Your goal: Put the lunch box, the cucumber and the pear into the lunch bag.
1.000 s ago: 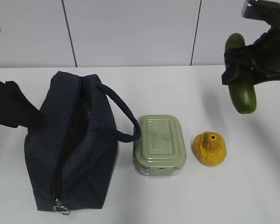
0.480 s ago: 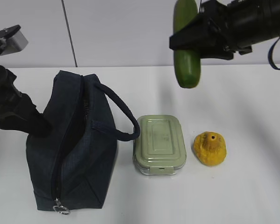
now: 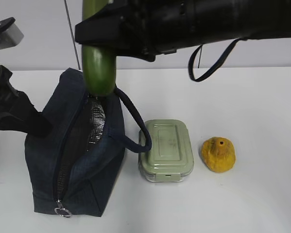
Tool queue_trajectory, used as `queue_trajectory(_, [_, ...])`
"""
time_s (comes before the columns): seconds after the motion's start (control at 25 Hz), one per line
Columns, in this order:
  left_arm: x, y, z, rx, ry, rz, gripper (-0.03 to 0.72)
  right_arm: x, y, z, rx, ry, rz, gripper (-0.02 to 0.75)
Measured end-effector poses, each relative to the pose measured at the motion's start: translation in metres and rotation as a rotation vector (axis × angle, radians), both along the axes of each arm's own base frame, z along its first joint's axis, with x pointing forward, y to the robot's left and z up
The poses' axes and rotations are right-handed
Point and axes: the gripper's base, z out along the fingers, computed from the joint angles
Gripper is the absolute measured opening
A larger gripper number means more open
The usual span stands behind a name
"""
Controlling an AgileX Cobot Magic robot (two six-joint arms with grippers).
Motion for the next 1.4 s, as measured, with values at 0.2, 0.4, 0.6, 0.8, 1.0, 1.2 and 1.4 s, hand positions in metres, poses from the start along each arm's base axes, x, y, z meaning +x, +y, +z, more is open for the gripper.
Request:
queue_trajectory(0.2, [-0.001, 0.000, 0.002, -0.002, -0.009, 0.000, 0.026, 0.006, 0.024, -0.029, -0.013, 0.072, 0.014, 0.402])
queue_trajectory(0.4, [-0.001, 0.000, 0.002, -0.006, -0.008, 0.001, 0.025, 0.015, 0.036, -0.064, -0.051, 0.155, 0.020, 0.401])
queue_trajectory(0.6, [-0.002, 0.000, 0.002, -0.006, -0.007, 0.001, 0.025, 0.014, 0.047, -0.094, -0.139, 0.201, 0.063, 0.401])
queue_trajectory(0.8, [-0.001, 0.000, 0.003, -0.010, -0.008, 0.003, 0.025, 0.010, 0.043, -0.109, -0.312, 0.231, 0.076, 0.401])
queue_trajectory(1.0, [-0.001, -0.001, 0.003, -0.019, -0.015, 0.010, 0.025, 0.011, 0.037, -0.115, -0.406, 0.268, 0.045, 0.401])
queue_trajectory(1.2, [0.000, -0.001, 0.003, -0.023, -0.017, 0.013, 0.025, 0.011, 0.034, -0.118, -0.446, 0.278, 0.026, 0.401])
queue_trajectory(1.4, [0.000, -0.001, 0.003, -0.024, -0.018, 0.014, 0.025, 0.013, 0.035, -0.115, -0.447, 0.250, 0.032, 0.445])
